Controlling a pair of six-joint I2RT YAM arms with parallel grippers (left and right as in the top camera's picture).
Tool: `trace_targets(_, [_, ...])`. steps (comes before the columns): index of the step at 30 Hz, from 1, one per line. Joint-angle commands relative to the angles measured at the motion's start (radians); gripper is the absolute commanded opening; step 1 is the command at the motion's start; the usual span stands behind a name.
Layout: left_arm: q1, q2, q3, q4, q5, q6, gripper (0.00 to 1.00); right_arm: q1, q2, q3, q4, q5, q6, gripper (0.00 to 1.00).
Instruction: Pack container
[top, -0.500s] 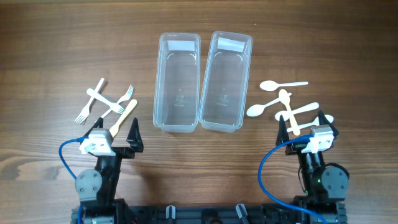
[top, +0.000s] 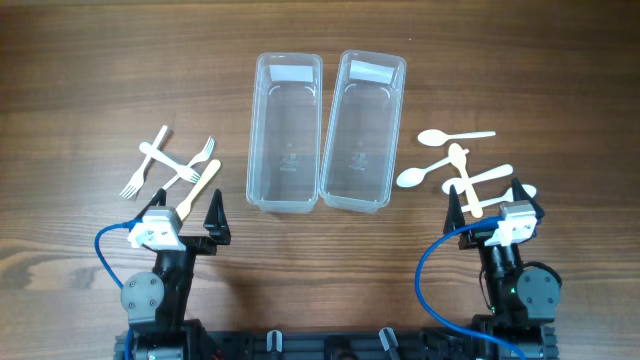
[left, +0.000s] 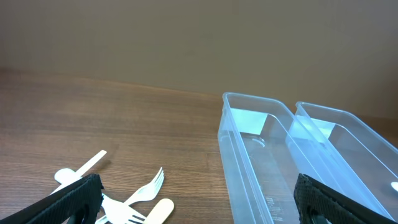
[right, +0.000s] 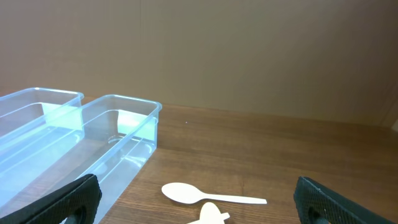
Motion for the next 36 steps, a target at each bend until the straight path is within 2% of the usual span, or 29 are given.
trace_targets(1, [-0.006, -0.009, -0.01, 0.001, -0.006, 0.001, 1.0, 0.003, -0.005, -0.001, 0.003, 0.021, -0.002, 1.0])
trace_targets(7, [-0.006, -0.009, -0.01, -0.004, -0.062, 0.002, 1.0, 0.003, -0.005, -0.001, 0.003, 0.021, -0.002, 1.0])
trace_targets(16, [-0.006, -0.008, -0.01, -0.003, -0.058, -0.002, 1.0, 0.003, -0.005, -0.001, 0.003, 0.021, -0.002, 1.0])
trace_targets(18, [-0.006, -0.008, -0.009, 0.0, -0.067, -0.031, 1.0, 0.003, -0.005, -0.001, 0.003, 0.021, -0.002, 1.0])
trace_targets(22, [-0.005, -0.008, 0.053, -0.041, -0.069, -0.163, 0.99, 0.003, -0.005, -0.001, 0.003, 0.021, -0.002, 1.0])
trace_targets(27, [-0.005, 0.091, 0.368, -0.343, -0.256, -0.164, 0.99, 0.003, -0.005, -0.001, 0.003, 0.021, -0.002, 1.0])
trace_targets(30, [-0.005, 0.335, 0.709, -0.637, -0.38, -0.165, 0.99, 0.003, -0.005, -0.001, 0.003, 0.021, -0.002, 1.0])
trace_targets(33, [-0.005, 0.603, 0.983, -0.879, -0.41, -0.164, 1.0, 0.003, -0.005, -0.001, 0.003, 0.021, -0.002, 1.0])
trace_targets(34, [-0.005, 0.74, 1.091, -0.981, -0.409, -0.164, 1.0, 0.003, -0.005, -0.001, 0.003, 0.021, -0.002, 1.0])
trace_targets(36, [-0.006, 0.893, 1.173, -1.054, -0.397, -0.164, 1.0, 0.003, -0.005, -0.001, 0.003, 0.021, -0.002, 1.0])
